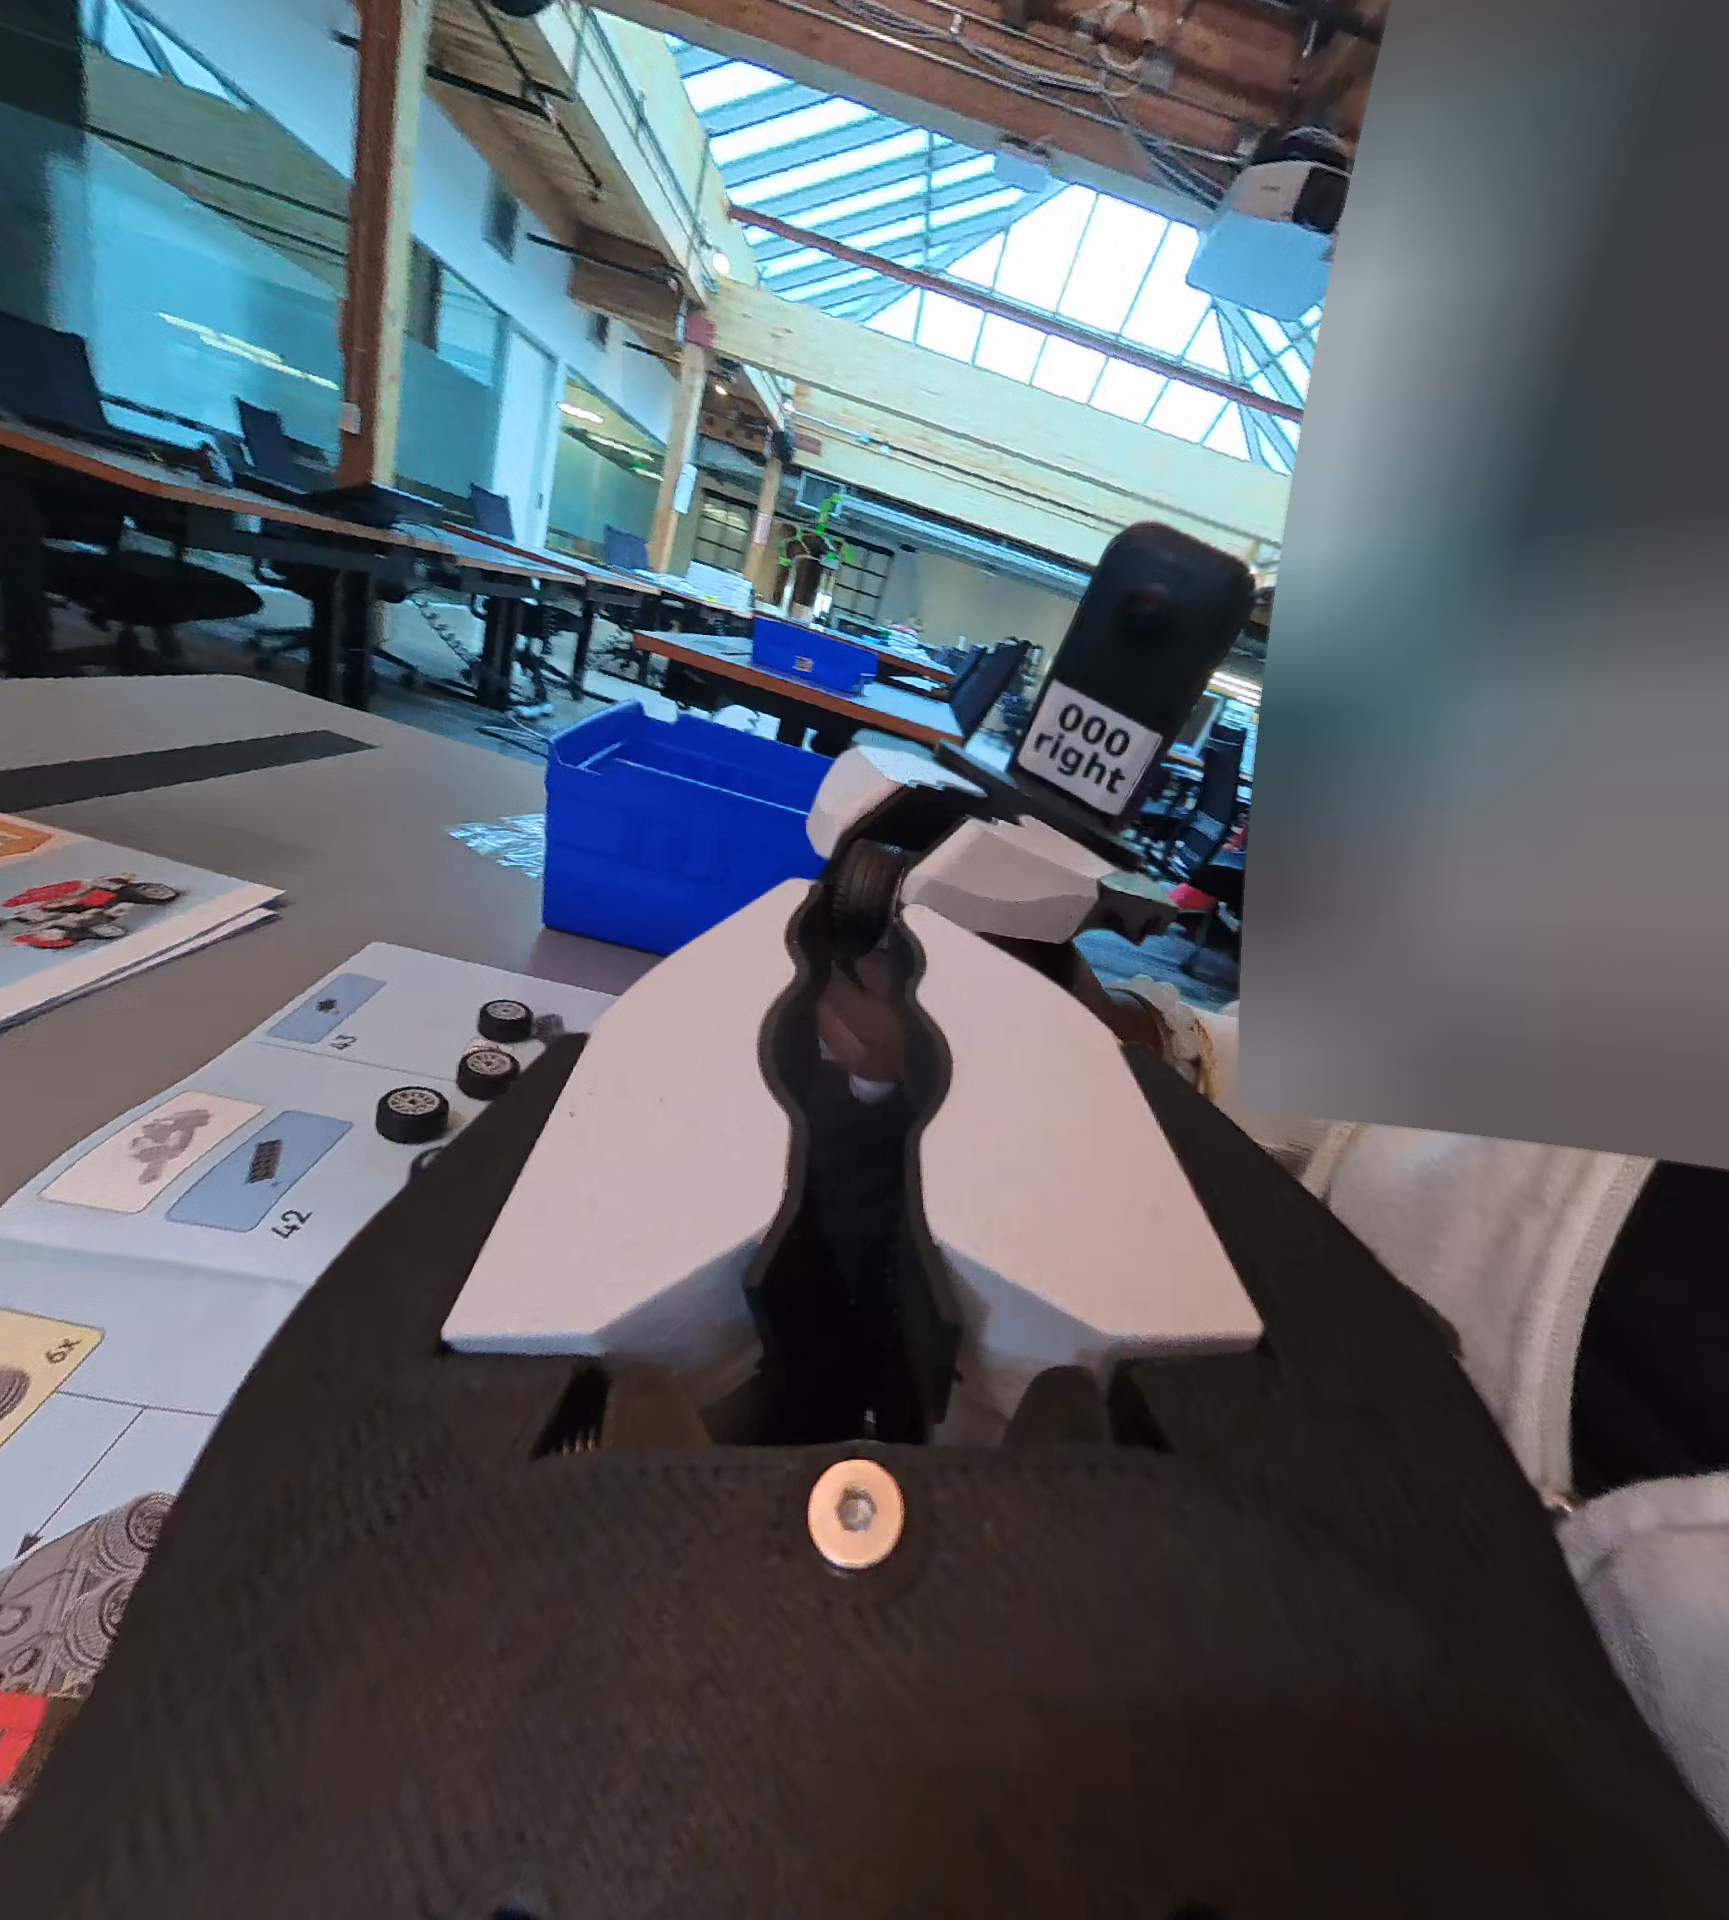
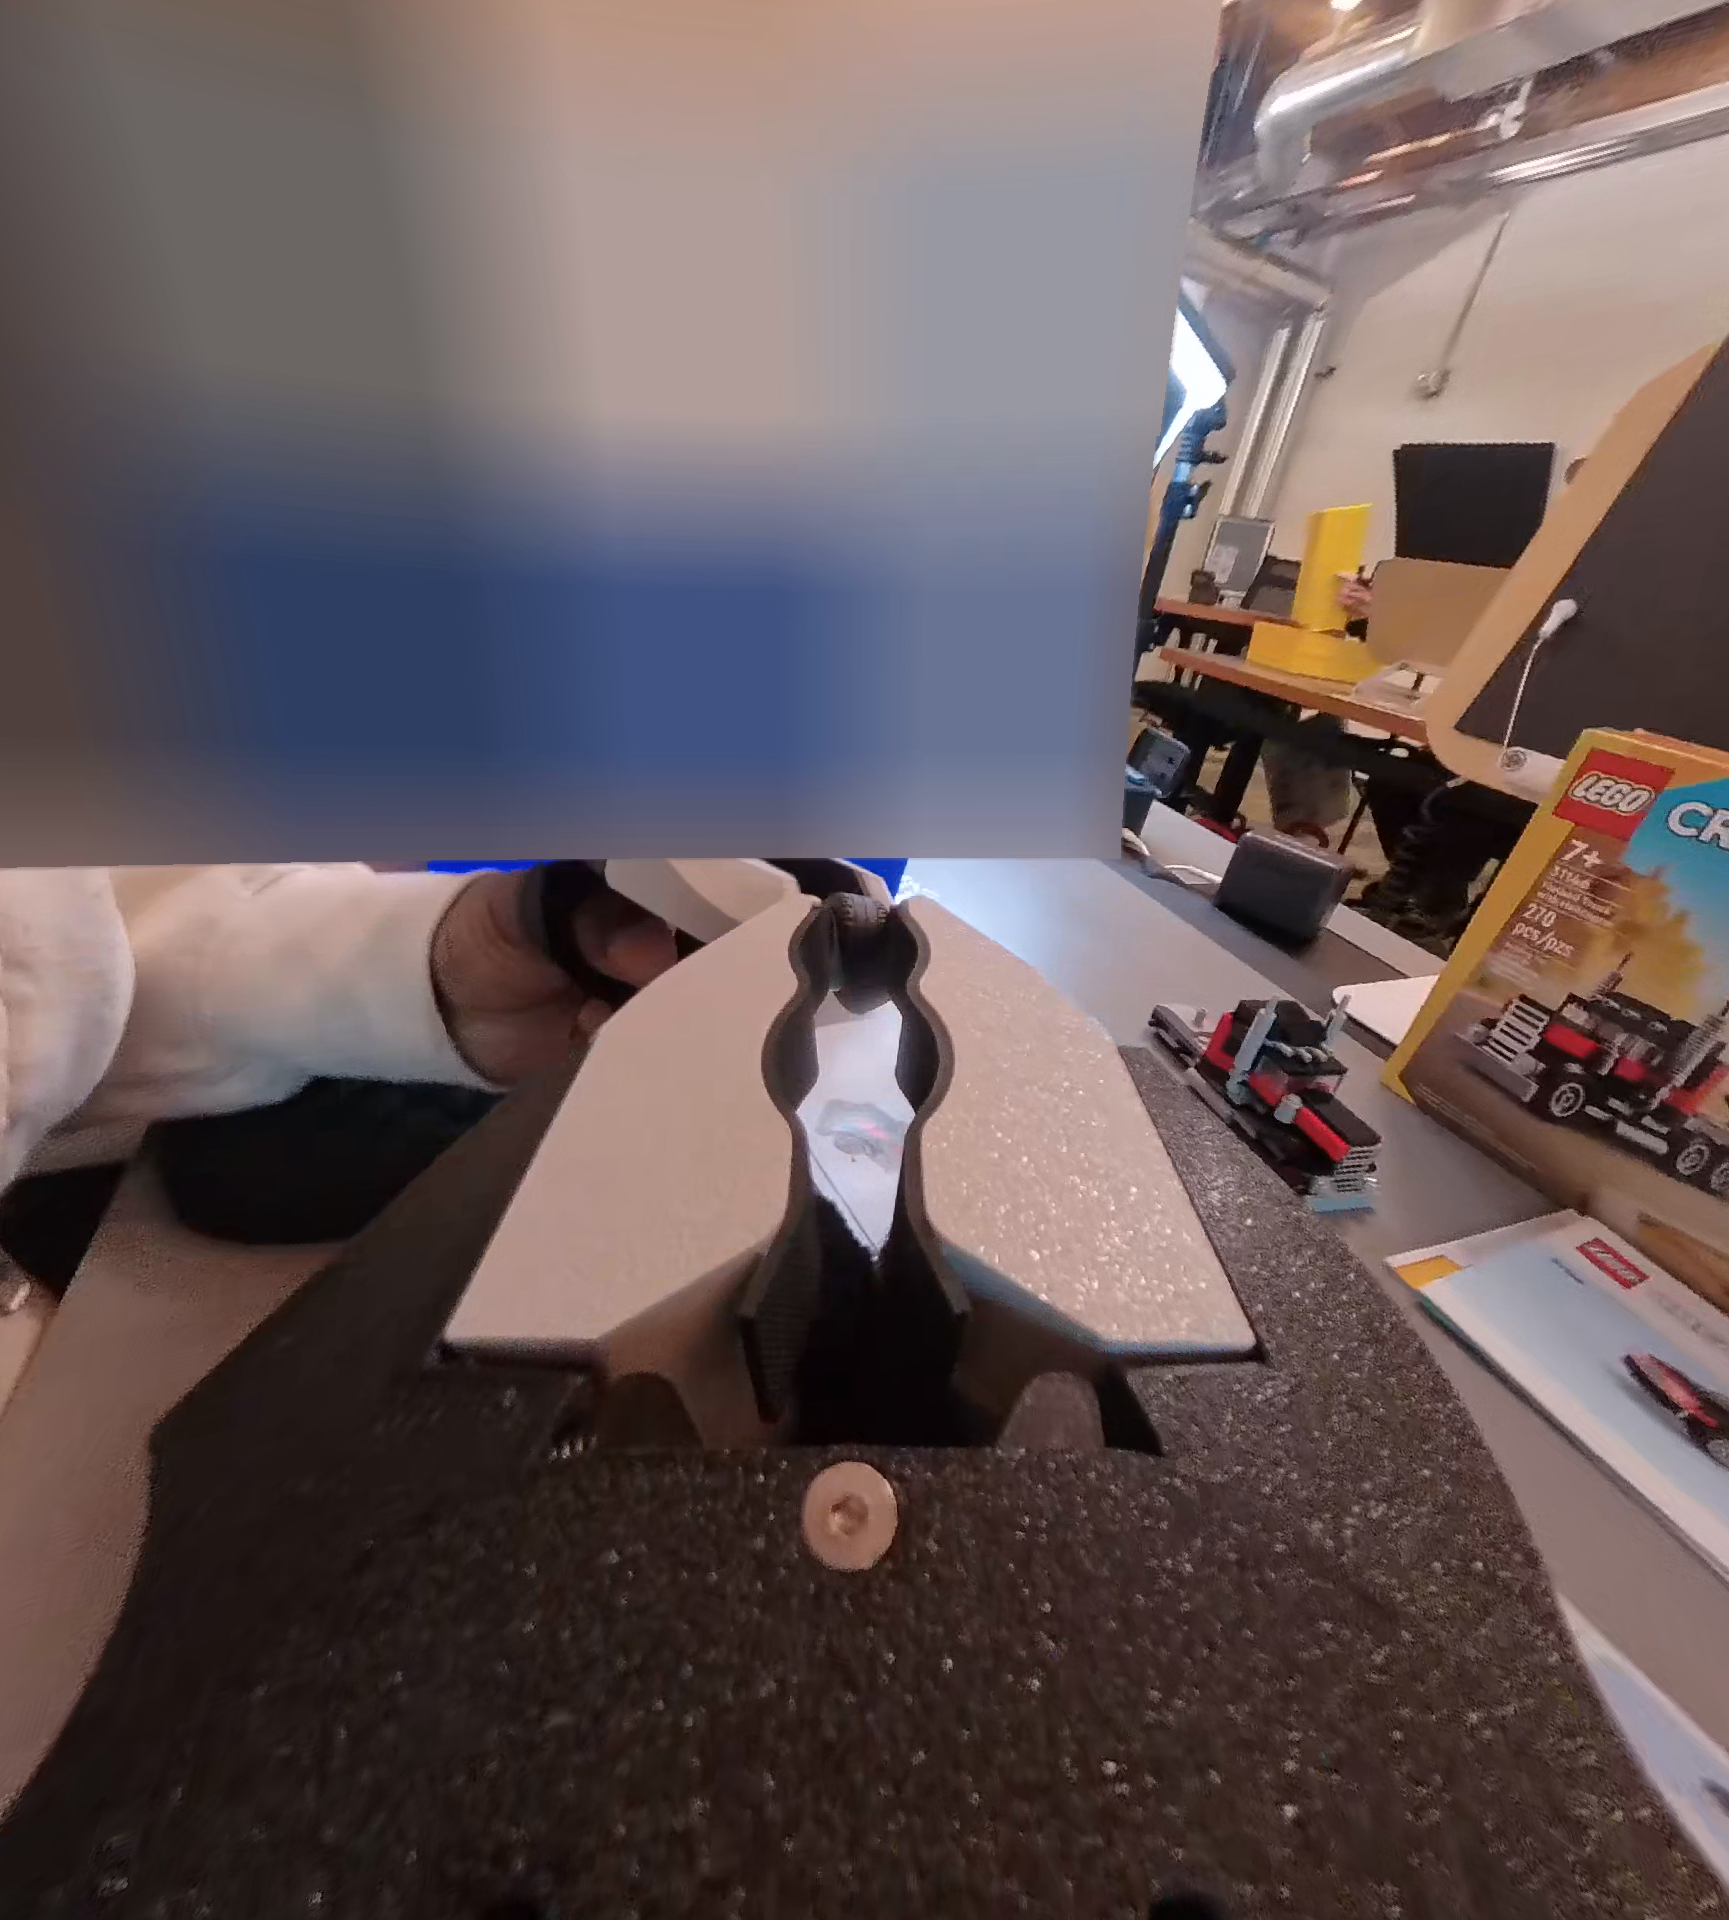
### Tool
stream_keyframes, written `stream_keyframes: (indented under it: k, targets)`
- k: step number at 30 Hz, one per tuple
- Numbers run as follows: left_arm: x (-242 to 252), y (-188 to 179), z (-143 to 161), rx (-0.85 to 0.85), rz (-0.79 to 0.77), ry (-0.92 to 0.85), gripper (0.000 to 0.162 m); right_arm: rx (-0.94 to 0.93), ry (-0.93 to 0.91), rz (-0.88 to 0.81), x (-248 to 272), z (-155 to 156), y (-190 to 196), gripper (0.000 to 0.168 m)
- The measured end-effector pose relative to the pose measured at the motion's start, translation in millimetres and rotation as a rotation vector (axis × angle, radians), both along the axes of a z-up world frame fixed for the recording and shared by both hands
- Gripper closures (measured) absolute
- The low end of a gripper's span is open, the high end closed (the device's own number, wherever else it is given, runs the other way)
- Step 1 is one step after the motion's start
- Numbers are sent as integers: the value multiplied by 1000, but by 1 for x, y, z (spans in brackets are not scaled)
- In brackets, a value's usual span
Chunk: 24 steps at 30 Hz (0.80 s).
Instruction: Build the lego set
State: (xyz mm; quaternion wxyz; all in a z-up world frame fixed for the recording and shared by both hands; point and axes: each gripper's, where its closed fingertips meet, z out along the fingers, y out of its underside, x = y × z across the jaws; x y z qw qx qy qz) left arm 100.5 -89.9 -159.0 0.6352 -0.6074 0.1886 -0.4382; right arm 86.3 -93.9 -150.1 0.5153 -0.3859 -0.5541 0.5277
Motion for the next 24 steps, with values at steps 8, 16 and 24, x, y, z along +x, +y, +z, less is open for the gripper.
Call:
stream_keyframes:
  k: [8, 16, 24]
  targets:
    - [-8, -10, 21, 79, -99, -222, 152, -666, 168, 330, -9, 20, -5, 158]
    - [-18, -14, 27, 89, -108, -332, 150, -707, 270, 288, -21, 26, -9, 155]
    - [-17, -9, 17, 36, -70, -148, 142, -540, 61, 308, -13, 18, -9, 156]
